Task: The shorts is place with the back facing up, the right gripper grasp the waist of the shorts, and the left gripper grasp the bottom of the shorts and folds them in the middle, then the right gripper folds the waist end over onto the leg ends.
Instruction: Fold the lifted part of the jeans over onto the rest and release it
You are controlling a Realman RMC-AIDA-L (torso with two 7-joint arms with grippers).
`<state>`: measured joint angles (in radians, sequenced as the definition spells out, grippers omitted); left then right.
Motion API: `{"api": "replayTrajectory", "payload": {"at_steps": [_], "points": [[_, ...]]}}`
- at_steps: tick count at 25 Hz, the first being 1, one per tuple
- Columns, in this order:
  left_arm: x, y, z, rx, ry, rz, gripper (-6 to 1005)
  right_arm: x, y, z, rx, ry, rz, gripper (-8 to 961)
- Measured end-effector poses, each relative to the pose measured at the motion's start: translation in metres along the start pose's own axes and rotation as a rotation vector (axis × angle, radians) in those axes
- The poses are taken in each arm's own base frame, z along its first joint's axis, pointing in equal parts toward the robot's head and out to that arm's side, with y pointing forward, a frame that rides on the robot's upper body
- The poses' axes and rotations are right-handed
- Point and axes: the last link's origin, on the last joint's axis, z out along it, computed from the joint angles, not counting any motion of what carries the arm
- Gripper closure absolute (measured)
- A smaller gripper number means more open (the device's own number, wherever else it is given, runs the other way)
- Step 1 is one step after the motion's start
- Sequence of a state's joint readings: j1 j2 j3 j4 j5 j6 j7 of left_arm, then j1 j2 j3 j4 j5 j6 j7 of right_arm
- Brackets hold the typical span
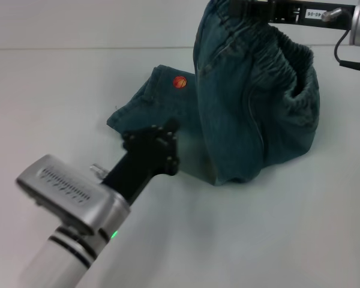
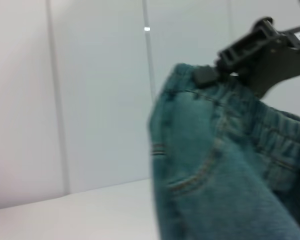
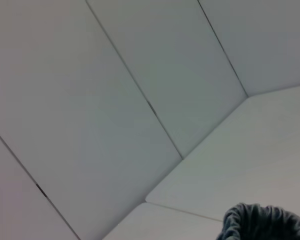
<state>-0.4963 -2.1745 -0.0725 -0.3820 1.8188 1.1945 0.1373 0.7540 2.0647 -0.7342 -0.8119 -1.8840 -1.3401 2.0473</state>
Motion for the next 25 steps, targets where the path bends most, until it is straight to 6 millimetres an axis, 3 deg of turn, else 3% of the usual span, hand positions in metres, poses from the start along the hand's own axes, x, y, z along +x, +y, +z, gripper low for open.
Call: {"api": "replayTrajectory", "payload": {"at_steps": [5, 19, 25], "points": [[-0.002, -0.011, -0.010, 0.084, 0.011, -0.020, 997, 0.002, 0.000, 0.018, 0.005, 0.026, -0.030, 812], [-0.002, -0.011, -0.011, 0.090, 0.011, -0.021, 997, 0.029, 0.013, 0.102, 0.072, 0.210, -0.246, 801], [-0.002, -0.011, -0.011, 0.091, 0.011, -0.024, 997, 0.035, 0.024, 0.117, 0.052, 0.261, -0.299, 796]]}}
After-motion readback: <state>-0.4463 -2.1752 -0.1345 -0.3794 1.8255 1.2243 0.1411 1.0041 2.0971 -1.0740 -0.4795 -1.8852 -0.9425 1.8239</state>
